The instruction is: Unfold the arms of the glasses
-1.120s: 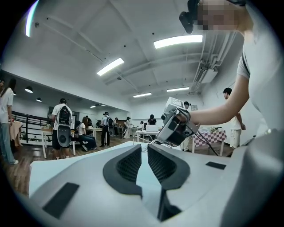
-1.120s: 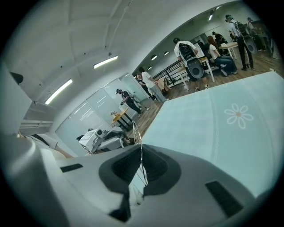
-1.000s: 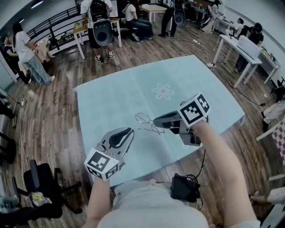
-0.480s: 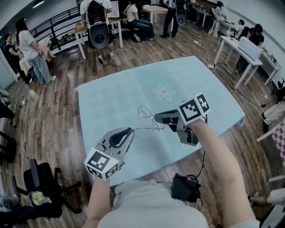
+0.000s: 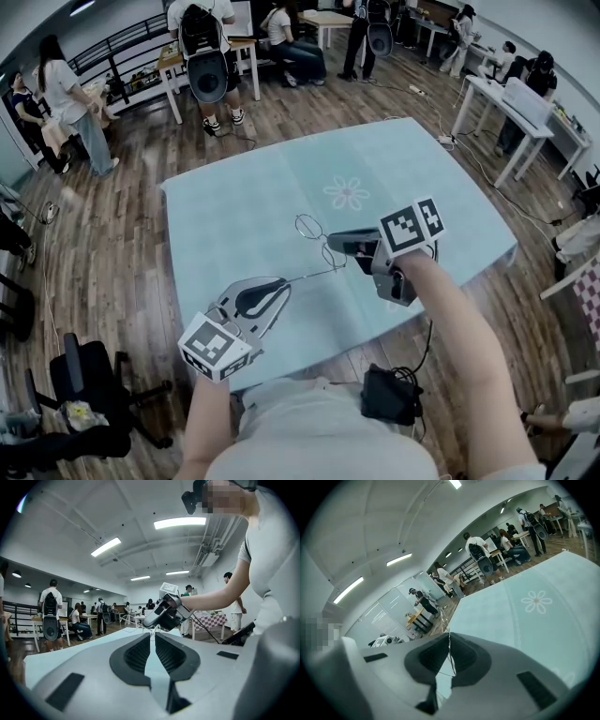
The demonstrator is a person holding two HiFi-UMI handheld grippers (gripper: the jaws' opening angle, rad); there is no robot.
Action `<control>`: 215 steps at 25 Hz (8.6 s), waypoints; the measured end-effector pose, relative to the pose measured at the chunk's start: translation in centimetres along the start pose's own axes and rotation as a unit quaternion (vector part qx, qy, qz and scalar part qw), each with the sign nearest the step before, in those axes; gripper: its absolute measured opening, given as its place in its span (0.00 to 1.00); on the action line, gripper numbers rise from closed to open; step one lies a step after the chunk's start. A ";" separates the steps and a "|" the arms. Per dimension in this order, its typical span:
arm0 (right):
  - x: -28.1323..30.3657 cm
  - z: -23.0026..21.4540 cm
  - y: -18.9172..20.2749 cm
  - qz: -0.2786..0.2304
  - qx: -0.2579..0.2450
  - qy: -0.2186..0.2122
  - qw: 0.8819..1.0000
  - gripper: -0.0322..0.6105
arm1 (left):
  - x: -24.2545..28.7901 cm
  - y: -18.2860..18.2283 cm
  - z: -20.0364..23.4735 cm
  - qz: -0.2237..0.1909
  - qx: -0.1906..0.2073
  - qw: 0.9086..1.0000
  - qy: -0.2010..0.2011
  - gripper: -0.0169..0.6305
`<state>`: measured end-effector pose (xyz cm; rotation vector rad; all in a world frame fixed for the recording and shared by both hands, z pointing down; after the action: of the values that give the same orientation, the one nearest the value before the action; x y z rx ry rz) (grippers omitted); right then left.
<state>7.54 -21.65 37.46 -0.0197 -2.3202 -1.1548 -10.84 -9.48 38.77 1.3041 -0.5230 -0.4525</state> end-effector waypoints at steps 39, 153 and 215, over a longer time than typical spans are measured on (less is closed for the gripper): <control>-0.8 0.4 0.4 -0.035 0.020 -0.002 0.999 0.07 | 1.0 2.7 -1.4 0.028 0.068 0.997 -0.015 0.24; -0.4 -3.3 5.1 0.030 0.031 0.027 0.999 0.07 | 0.7 1.6 2.5 -0.082 0.115 0.979 -0.148 0.06; 4.3 -1.9 9.6 0.025 0.077 0.188 0.979 0.07 | 2.5 4.0 0.5 -0.074 0.069 0.983 -0.154 0.04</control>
<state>7.07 -17.97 47.47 0.1818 -2.0501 -0.8639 -9.06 -10.55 43.08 1.4200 -0.7280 -0.7593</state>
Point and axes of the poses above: the fingertips, and each gripper's own axes: x forward along the fingers, z to its left, y out of its underside, the point moved 7 cm from there along -x, backward along the fingers, and after that the axes turned 12 degrees about -x, right-handed, at the moved point
